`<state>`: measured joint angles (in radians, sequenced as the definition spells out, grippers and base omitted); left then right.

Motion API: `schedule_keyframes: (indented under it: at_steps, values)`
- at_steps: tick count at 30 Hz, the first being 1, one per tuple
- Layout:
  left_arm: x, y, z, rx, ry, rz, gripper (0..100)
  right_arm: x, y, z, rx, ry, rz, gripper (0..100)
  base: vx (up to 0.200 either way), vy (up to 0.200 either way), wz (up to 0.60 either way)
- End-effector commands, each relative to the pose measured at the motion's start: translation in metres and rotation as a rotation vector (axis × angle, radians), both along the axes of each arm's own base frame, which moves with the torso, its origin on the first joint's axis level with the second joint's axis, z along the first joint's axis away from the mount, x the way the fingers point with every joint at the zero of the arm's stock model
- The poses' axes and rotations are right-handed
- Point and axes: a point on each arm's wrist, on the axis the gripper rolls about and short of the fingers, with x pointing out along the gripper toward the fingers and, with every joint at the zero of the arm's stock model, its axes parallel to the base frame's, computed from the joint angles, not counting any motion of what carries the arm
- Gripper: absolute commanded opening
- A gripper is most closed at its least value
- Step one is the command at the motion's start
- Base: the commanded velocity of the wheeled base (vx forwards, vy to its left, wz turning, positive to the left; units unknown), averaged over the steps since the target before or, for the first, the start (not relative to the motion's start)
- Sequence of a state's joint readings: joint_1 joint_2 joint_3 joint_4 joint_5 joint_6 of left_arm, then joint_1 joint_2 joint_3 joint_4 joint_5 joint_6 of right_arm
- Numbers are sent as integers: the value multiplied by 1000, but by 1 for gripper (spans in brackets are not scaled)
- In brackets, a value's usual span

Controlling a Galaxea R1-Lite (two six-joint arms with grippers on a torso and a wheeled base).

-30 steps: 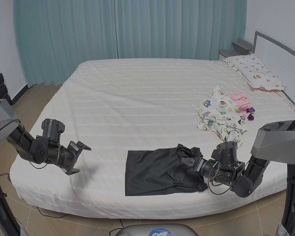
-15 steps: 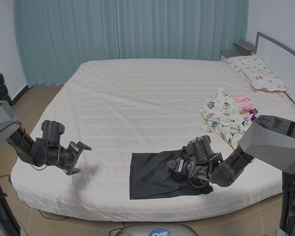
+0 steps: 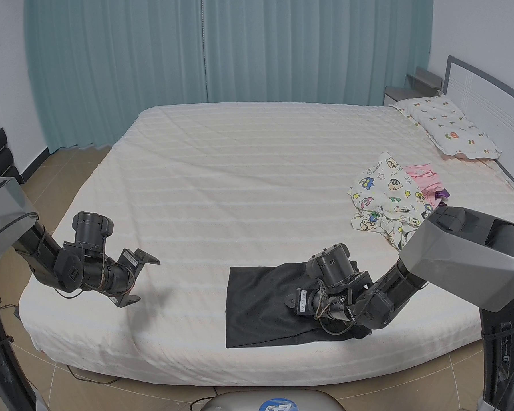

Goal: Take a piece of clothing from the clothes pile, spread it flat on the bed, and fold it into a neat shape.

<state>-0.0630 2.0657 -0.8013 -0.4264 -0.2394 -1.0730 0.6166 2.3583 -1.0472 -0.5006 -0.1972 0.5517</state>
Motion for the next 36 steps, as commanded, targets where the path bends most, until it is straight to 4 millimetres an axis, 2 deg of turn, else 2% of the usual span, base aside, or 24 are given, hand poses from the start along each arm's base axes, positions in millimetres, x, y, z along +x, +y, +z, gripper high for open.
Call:
schedule_keyframes:
  at_steps: [1,3,8,12,14,18,27,32,33,36]
  values:
    - [0,0,-1,0,4,1,100,-5,-4,4,-7,6,-4,0,0,0,0]
    - [0,0,-1,0,4,1,100,-5,-4,4,-7,6,-4,0,0,0,0]
    - [0,0,-1,0,4,1,100,-11,-21,10,-20,13,-39,0,0,0,0]
    - [0,0,-2,0,7,1,100,-14,-35,18,-9,14,-72,0,0,0,0]
    - [-1,0,-2,0,9,-1,100,-17,-49,20,1,24,-91,0,0,0,0]
    - [-1,-1,-2,0,9,-2,100,-28,-63,12,21,43,-87,0,0,0,0]
    - [-1,-1,-2,0,10,-4,100,-39,-99,3,76,18,-120,0,0,0,0]
    - [-1,-1,-2,0,9,-2,100,-44,-108,-3,105,50,-99,0,0,0,0]
    - [-1,-1,-2,0,9,-4,100,-43,-110,-4,115,49,-101,100,0,0,0]
    - [-2,-1,-3,-1,12,-3,100,-37,-120,-3,135,38,-124,100,0,0,0]
